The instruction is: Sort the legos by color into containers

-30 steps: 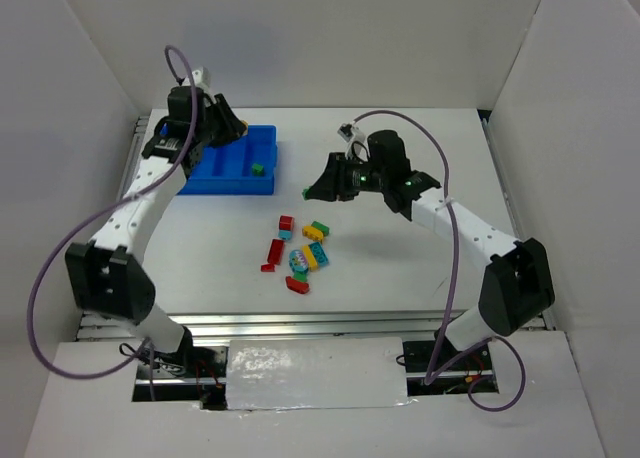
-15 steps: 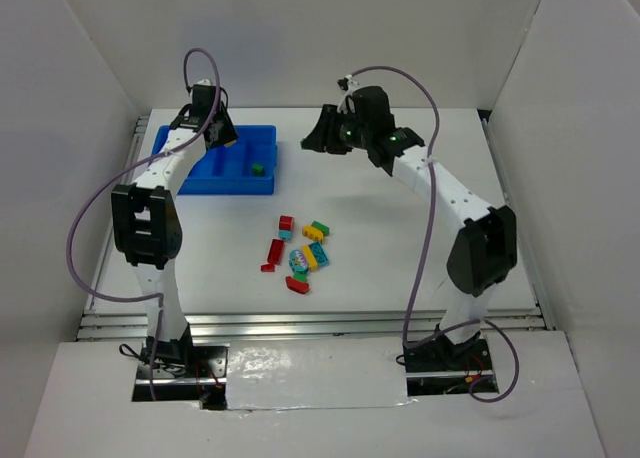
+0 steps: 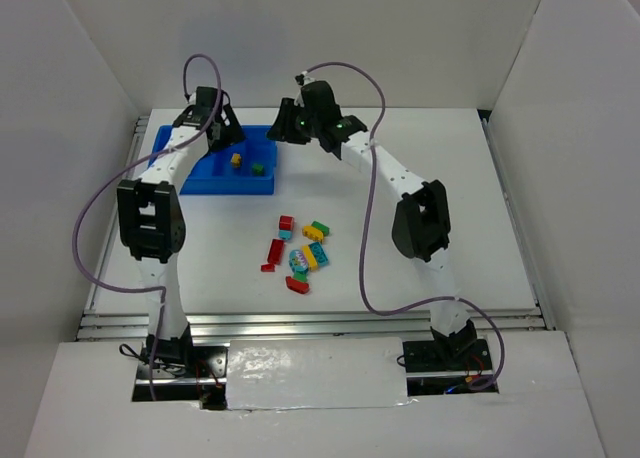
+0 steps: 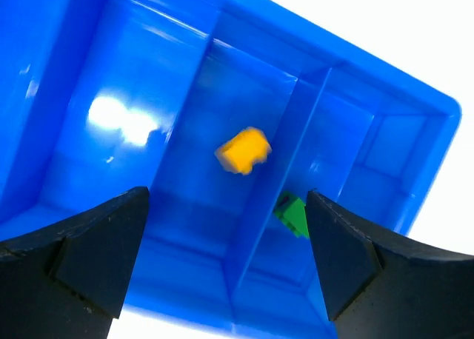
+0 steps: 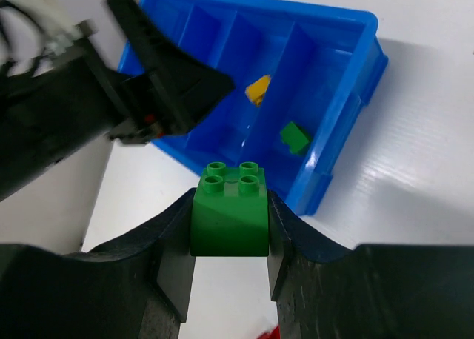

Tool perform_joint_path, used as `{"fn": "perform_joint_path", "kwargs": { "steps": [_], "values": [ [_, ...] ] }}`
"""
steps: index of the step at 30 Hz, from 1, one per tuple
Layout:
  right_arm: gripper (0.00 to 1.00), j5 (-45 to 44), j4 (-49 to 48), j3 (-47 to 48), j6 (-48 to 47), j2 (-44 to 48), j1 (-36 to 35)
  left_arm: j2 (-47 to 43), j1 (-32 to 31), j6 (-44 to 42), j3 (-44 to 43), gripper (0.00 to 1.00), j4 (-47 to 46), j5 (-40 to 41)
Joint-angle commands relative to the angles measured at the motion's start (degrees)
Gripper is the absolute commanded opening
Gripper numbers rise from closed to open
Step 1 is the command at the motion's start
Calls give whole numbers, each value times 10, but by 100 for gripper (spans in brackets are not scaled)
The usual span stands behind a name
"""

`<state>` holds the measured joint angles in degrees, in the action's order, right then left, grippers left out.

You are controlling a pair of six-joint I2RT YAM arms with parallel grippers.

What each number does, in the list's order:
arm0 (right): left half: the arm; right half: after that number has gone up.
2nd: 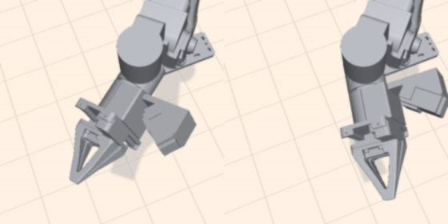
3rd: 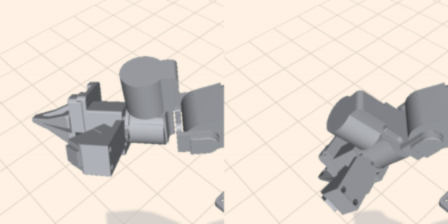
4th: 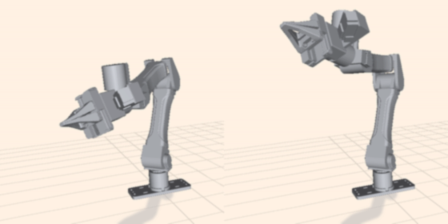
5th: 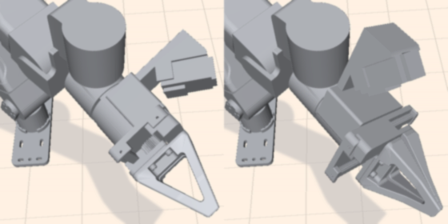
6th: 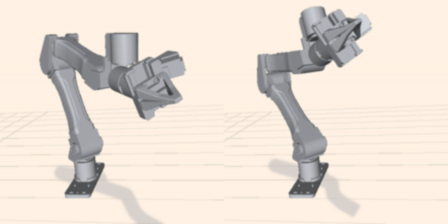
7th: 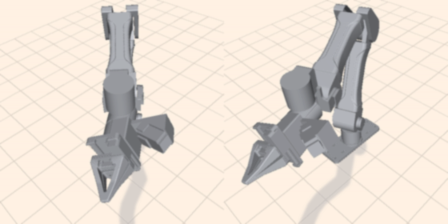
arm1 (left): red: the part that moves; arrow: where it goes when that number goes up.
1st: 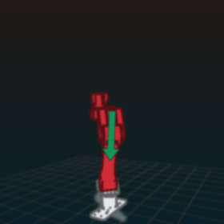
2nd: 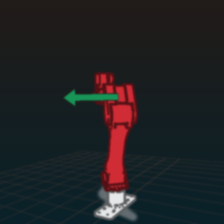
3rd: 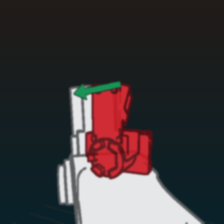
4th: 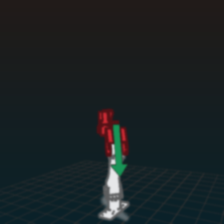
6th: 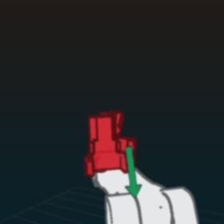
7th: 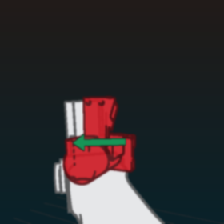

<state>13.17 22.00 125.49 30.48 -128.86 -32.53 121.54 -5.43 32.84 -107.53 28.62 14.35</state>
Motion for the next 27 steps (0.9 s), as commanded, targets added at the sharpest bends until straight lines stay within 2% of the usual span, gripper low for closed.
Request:
{"fn": "perform_joint_path", "kwargs": {
  "steps": [1,3,5,7,10,13,14,15,17,18,21,25,27],
  "values": [
    [0,-50,-44,45,21,-37,-20,-91,3,62,-24,99,32,52],
    [0,-80,-64,53,25,-60,-36,-141,4,87,-20,99,78,76],
    [5,-124,-74,61,25,-83,-45,-192,4,102,-11,100,110,94],
    [6,-131,-84,71,25,-96,-50,-227,5,101,11,99,129,104],
    [10,-147,-85,99,20,-122,-53,-301,8,66,60,100,129,95],
    [21,-134,-83,124,11,-139,-53,-369,9,22,123,99,114,68],
    [28,-134,-83,126,8,-141,-53,-398,9,15,153,99,112,65],
    [47,-134,-84,125,7,-141,-54,-413,9,8,168,99,103,63],
    [68,-137,-83,123,3,-134,-55,-451,9,-6,213,100,88,60],
    [89,-137,-85,121,1,-132,-57,-462,9,-12,223,99,76,60],
    [99,-149,-79,123,-13,-115,-59,-480,9,-23,239,99,67,48],
    [100,-144,-58,103,-49,-48,-53,-479,9,-32,244,99,63,24],
    [99,-101,-52,27,-62,0,-37,-482,9,-42,247,99,62,14]
  ]
}}
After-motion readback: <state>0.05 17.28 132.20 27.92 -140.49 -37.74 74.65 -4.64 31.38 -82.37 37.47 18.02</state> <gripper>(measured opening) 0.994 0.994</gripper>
